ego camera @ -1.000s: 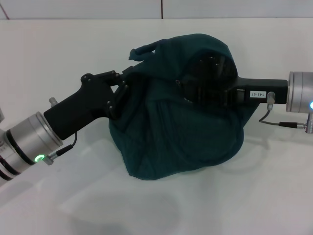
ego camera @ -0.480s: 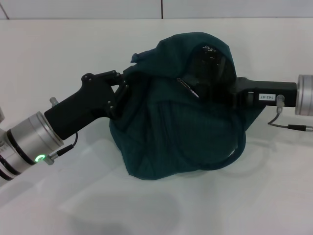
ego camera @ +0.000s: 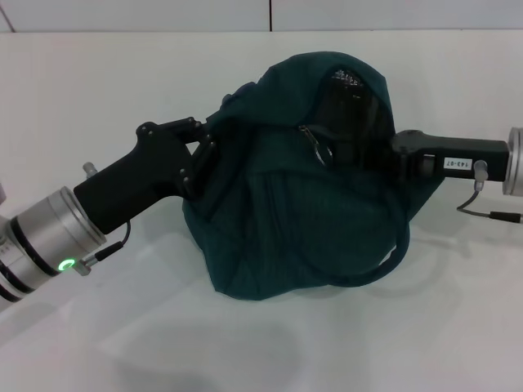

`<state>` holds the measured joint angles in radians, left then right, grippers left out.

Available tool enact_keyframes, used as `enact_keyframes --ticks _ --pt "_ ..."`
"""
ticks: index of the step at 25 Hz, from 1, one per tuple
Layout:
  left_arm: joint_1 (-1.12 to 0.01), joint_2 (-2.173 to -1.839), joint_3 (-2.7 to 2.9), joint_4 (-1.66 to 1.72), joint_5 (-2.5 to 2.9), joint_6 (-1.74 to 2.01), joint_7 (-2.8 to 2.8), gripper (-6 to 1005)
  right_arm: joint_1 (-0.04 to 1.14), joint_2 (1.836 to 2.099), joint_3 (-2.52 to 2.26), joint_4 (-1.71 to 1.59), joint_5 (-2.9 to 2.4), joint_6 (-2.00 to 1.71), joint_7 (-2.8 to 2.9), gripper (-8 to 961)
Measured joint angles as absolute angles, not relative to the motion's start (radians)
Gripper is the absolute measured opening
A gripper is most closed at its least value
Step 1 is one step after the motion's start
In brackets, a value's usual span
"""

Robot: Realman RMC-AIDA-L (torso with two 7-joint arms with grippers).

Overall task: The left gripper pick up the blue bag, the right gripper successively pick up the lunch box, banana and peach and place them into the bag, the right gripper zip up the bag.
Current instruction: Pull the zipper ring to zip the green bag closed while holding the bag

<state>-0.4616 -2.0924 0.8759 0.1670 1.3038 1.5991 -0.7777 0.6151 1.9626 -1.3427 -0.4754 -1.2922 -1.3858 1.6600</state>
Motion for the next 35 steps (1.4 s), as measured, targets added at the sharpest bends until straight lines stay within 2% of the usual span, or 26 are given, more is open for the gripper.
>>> enact_keyframes --ticks 5,7,18,24,31,35 --pt "-0.462 -2.092 0.876 0.167 1.307 1.604 -0.778 50 0.621 1.964 -1.347 -0.477 -1.298 -1.396 1.658 46" --pt "-0.462 -2.092 0.876 0.167 1.307 1.605 -0.778 50 0.625 1.965 -1.347 -0.477 -1.303 -1.403 1.658 187" --pt "-0.462 -2.092 0.876 0.167 1.311 1.608 -0.778 50 0.633 1.965 -1.347 -0.479 -1.304 -1.407 1.654 359" --pt "-0.461 -2.092 0.876 0.167 1.312 1.611 -0.771 50 0.651 1.976 -1.346 -0.478 -1.327 -1.377 1.658 553" --pt "-0.459 -2.093 0.877 0.167 1.317 1.626 -0.746 51 0.695 2.005 -1.346 -0.472 -1.393 -1.296 1.677 544" --pt "-0.458 -2.094 0.877 0.167 1.317 1.626 -0.744 51 0.704 2.011 -1.344 -0.478 -1.415 -1.290 1.679 540"
